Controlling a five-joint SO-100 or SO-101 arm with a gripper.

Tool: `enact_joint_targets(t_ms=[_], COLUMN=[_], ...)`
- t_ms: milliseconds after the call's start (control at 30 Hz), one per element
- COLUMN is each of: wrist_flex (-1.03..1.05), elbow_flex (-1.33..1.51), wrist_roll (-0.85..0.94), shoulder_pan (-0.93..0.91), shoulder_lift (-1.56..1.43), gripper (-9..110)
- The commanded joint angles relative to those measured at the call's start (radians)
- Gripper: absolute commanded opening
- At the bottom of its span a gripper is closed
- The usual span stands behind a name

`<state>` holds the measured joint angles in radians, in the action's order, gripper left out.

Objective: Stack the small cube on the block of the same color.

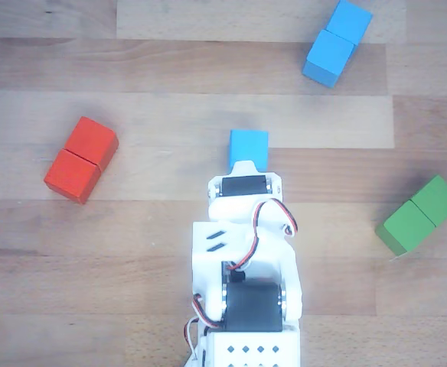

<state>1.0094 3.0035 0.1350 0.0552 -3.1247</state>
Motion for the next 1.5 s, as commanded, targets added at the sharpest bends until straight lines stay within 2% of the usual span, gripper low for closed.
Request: enact_joint_targets(t_ms=[0,267,467,667,1067,1333,1467], wrist_flex=[0.008,0.037,0.287,0.488,0.354,0.341,0.337], elbow_flex=[-0.351,-0.916,-1.108,-1.089,-0.891,-0.862,-0.865], wrist_roll=[0.006,0.008,0.008,0.006,0.006,0.006,0.006], shoulder_pan=[-0.011,-0.005,0.002,0.002,0.123,0.132,0.132], shoulder_lift=[0.318,0.721,0.917,0.963,0.98,1.069,1.121], gripper=[0,0,0,0,0,0,5])
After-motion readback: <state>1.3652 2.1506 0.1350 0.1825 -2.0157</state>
